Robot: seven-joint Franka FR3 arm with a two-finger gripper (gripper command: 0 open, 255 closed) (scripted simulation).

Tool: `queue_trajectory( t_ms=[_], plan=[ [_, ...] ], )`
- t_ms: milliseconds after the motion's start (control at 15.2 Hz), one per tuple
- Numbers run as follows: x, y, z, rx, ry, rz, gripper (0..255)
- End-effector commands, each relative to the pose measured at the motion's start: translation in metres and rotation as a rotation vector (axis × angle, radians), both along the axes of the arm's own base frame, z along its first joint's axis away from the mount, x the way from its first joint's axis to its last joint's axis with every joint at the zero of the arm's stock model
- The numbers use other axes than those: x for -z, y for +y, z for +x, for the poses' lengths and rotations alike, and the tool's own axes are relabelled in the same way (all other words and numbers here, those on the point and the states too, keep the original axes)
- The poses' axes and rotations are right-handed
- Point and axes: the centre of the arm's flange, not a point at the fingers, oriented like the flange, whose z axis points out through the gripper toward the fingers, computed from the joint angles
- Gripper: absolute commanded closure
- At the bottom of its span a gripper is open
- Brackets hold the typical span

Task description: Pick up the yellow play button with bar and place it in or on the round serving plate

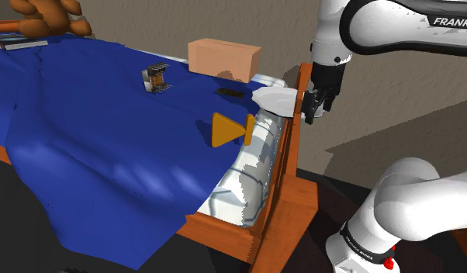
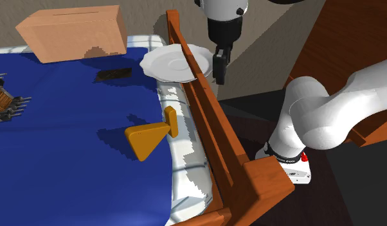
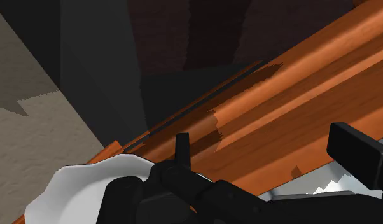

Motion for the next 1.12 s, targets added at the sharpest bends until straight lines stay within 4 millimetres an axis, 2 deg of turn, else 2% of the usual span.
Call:
queue_trajectory(
  t_ms=[0, 528, 1056],
  plan=[
    [0.000, 0.000, 0.000, 0.000, 0.000, 0.000, 0],
    [-0.019, 0.078, 0.045, -0.147, -0.024, 0.088, 0],
    [-0.046, 0.160, 0.079, -0.293, -0.048, 0.176, 0]
  ],
)
